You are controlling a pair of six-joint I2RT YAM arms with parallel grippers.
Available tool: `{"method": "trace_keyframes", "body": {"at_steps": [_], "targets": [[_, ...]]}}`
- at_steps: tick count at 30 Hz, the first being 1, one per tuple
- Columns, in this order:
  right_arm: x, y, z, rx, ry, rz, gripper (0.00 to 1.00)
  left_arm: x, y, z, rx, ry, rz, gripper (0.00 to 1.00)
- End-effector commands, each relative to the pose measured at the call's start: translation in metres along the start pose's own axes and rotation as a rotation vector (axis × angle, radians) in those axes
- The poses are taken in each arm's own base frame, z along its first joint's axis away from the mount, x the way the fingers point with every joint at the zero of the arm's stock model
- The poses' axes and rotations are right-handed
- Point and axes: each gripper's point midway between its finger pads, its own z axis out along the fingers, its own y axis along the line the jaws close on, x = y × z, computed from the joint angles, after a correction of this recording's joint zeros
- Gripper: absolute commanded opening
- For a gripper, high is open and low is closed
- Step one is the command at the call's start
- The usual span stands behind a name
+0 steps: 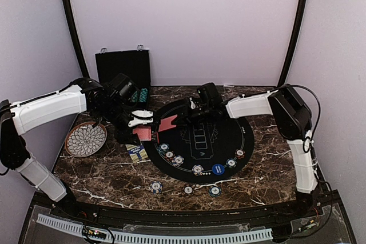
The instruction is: Distribute texas hold em gaming equipment
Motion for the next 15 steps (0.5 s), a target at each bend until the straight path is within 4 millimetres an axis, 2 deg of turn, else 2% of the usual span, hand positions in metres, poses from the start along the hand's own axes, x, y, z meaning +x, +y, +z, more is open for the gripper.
{"method": "trace_keyframes", "body": {"at_steps": [1,7,12,13,15], "targets": [[-0.024,0.002,0.008,-0.012,-0.069,-0.009,0.00,0.000,-0.001,-0.014,-0.014,-0.021,-0.012,0.28],[-0.031,-0.019,0.014,0.040,-0.096,0.006,0.00,0.000,-0.002,-0.014,-0.008,-0.024,-0.017,0.27],[-0.027,-0.036,0.019,0.072,-0.093,0.030,0.00,-0.001,-0.003,-0.014,-0.004,-0.027,-0.015,0.27],[-0.026,-0.040,0.020,0.080,-0.090,0.035,0.02,-0.001,-0.003,-0.014,-0.004,-0.027,-0.016,0.27],[-0.023,-0.044,0.019,0.092,-0.088,0.035,0.15,-0.001,-0.003,-0.014,-0.003,-0.027,-0.016,0.26]]}}
